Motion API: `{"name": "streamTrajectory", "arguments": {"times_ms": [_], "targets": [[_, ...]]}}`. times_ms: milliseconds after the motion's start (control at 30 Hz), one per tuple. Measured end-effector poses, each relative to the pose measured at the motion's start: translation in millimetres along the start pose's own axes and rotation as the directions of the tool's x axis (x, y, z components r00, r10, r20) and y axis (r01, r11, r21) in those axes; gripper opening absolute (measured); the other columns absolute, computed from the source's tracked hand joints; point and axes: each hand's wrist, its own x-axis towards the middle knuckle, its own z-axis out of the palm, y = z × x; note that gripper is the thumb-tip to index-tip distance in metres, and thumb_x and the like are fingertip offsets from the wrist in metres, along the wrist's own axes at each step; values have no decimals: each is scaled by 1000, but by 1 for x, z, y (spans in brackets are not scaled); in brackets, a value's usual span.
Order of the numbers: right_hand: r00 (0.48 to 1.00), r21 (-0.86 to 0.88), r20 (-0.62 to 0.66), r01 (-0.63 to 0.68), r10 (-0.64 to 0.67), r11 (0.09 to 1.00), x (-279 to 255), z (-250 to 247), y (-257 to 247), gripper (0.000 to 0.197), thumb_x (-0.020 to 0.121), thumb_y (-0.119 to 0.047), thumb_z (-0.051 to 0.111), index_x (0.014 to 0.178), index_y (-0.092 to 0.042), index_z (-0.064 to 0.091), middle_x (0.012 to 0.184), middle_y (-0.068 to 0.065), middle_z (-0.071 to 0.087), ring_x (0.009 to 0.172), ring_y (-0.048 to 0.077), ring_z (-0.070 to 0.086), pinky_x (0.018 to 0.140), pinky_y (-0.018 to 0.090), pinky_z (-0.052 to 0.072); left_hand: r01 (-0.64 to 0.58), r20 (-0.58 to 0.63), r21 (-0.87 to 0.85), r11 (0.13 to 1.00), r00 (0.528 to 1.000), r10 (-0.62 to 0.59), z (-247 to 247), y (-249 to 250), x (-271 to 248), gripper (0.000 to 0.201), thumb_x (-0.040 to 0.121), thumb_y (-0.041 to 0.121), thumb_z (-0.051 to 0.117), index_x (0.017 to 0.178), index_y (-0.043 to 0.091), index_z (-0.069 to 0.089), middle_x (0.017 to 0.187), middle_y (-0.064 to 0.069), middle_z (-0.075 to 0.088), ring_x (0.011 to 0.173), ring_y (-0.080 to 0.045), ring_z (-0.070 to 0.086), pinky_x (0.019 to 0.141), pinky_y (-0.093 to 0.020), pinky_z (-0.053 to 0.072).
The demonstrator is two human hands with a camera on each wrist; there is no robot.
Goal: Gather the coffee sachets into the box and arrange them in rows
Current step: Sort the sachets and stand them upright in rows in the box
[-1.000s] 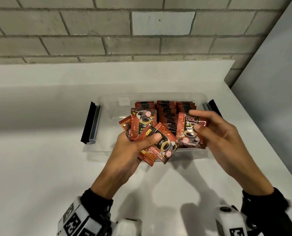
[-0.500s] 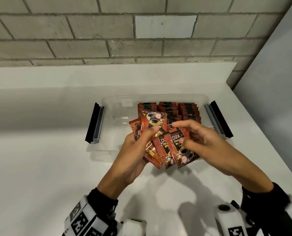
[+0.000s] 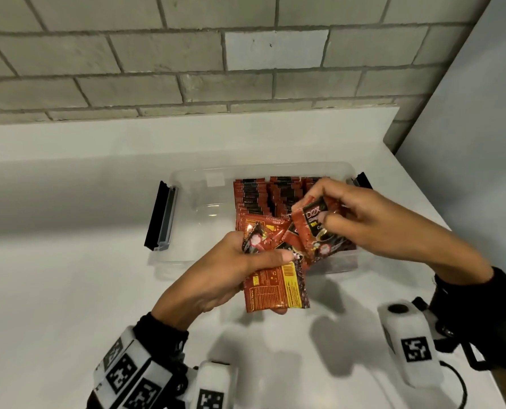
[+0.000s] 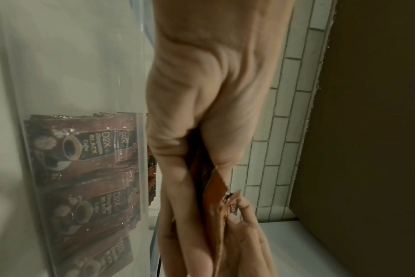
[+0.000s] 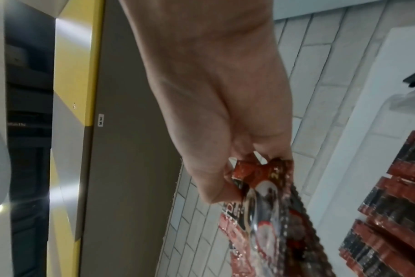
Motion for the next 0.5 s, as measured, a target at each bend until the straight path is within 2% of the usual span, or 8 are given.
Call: {"name": "streamTrajectory", "arguments": {"times_ms": [100, 167, 233, 300, 367, 400, 433, 500], "targets": [[1000, 8, 1, 11, -11, 1000, 3, 5, 0, 16, 95, -10, 50, 102, -24, 55, 82, 2, 59, 67, 16, 51, 59, 27, 43, -28, -20, 57, 998, 999, 29, -2, -1, 1, 27, 75, 6, 69, 101, 9, 67, 93, -11, 74, 80, -27, 72, 64, -43, 60], [999, 58, -40, -6, 8, 998, 3, 6, 6, 21, 95, -10, 50, 106, -26, 55, 88, 7, 59, 68, 12, 51, 62, 22, 43, -50, -58, 70, 996, 997, 54, -5, -1, 0, 29, 71, 5, 72, 99, 13, 68, 96, -9, 74, 84, -23, 72, 72, -37, 59], [997, 65, -78, -23, 28, 998, 0, 6, 15, 25, 95, -15, 51, 111, -33, 55, 93, -7, 61, 68, 6, 52, 64, 15, 42, -81, -96, 57, 995, 992, 86, -8, -2, -1, 29, 70, 4, 72, 97, 14, 68, 93, -7, 75, 82, -21, 73, 71, -33, 59], [996, 81, -64, -55, 60, 995, -3, 6, 22, 23, 92, -29, 52, 112, -40, 56, 96, -14, 63, 79, 19, 60, 70, 25, 48, -105, -140, 42, 994, 984, 110, -9, -1, -2, 26, 71, 3, 72, 94, 13, 68, 88, -6, 75, 78, -20, 73, 67, -30, 59], [996, 61, -15, -87, 88, 994, -7, 5, 27, 28, 85, -42, 52, 112, -43, 57, 102, 9, 63, 90, 43, 55, 75, 51, 48, -122, -174, 35, 992, 977, 126, -11, -1, -1, 22, 73, 2, 71, 92, 12, 68, 85, -6, 75, 75, -19, 73, 66, -29, 59], [996, 54, 5, -86, 86, 995, -8, 4, 27, 27, 85, -42, 52, 112, -44, 58, 103, 17, 61, 90, 46, 54, 77, 55, 47, -124, -181, 37, 992, 975, 128, -11, -1, -1, 21, 73, 2, 71, 92, 12, 68, 85, -6, 75, 75, -20, 73, 66, -29, 59], [997, 54, -1, -76, 77, 996, -9, 2, 27, 24, 89, -36, 53, 112, -43, 58, 102, 16, 61, 90, 44, 55, 78, 54, 48, -122, -182, 46, 992, 975, 128, -12, -1, -1, 22, 72, 4, 72, 92, 12, 68, 87, -7, 75, 77, -21, 73, 68, -30, 60], [998, 66, -52, -32, 36, 997, -9, -5, 26, 29, 95, -18, 51, 107, -43, 59, 97, -1, 64, 83, 26, 61, 75, 38, 50, -110, -171, 77, 991, 978, 122, -13, 0, -1, 28, 67, 8, 74, 94, 13, 68, 91, -8, 75, 82, -23, 73, 74, -35, 60]]}}
